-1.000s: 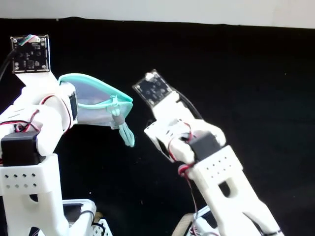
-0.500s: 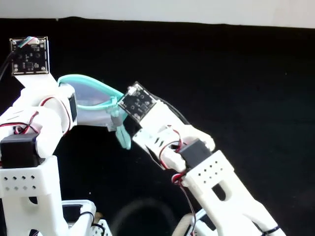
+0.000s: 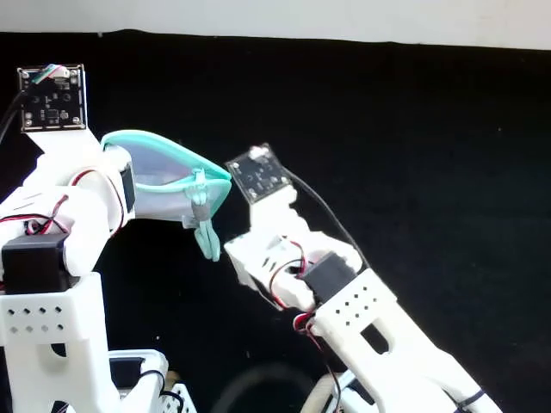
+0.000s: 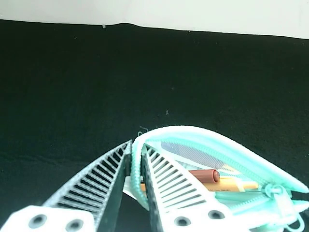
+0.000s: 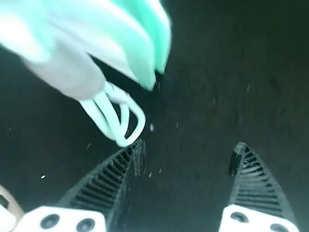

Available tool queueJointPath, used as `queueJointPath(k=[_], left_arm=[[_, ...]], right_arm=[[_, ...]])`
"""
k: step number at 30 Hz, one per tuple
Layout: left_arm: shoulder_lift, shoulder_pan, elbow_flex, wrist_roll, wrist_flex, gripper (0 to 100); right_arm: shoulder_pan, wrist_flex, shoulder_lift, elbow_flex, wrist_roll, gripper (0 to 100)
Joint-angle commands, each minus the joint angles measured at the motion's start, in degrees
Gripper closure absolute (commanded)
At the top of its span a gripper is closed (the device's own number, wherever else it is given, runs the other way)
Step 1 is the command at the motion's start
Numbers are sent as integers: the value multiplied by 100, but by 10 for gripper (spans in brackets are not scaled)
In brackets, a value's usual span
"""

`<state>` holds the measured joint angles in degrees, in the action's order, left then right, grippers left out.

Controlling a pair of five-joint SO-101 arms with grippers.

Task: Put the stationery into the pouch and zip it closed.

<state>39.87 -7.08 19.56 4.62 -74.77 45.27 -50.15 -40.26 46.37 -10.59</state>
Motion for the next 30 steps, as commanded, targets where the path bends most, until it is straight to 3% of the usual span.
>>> queueJointPath(k=[1, 9, 18, 30], left_arm=[[-171, 180, 163, 26, 0, 993], [-171, 180, 163, 26, 0, 993], [-171, 180, 163, 9, 0, 993], [-180, 145, 207, -9, -9, 993]], right_arm=[[92, 4, -22, 31, -246, 716], [1191, -22, 4, 31, -563, 716], [1710, 92, -66, 66, -554, 716], [1235, 2651, -66, 1508, -519, 716]])
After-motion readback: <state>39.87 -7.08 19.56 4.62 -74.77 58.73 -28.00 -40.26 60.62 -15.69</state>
